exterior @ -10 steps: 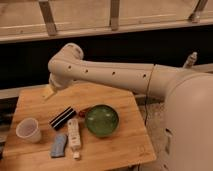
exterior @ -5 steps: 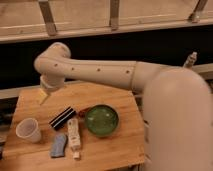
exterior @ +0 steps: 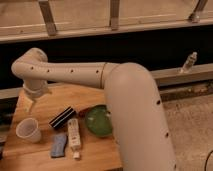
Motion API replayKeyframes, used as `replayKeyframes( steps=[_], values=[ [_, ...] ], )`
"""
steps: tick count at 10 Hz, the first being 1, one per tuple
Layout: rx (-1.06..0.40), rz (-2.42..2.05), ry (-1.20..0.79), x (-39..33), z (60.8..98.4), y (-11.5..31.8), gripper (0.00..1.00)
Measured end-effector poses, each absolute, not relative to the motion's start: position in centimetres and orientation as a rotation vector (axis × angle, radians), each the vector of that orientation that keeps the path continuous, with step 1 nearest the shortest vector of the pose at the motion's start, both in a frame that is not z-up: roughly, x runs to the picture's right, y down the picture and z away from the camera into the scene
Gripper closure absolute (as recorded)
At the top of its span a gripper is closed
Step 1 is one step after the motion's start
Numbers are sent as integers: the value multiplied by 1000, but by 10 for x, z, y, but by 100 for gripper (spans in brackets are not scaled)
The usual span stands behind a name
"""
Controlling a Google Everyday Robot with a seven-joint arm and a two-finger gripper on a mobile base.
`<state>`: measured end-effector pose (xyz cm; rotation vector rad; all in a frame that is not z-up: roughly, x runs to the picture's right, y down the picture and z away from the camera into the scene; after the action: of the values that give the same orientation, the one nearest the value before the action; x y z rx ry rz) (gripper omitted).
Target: Place the ceramic cup in the ceramic bowl
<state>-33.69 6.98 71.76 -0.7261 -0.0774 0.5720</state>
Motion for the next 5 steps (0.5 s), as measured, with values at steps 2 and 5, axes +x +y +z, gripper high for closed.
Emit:
replayKeyframes(
  steps=[2, 5],
  values=[
    [-772, 568, -48, -339, 732, 89, 20],
    [-823, 566, -26, -342, 744, 112, 20]
  ],
)
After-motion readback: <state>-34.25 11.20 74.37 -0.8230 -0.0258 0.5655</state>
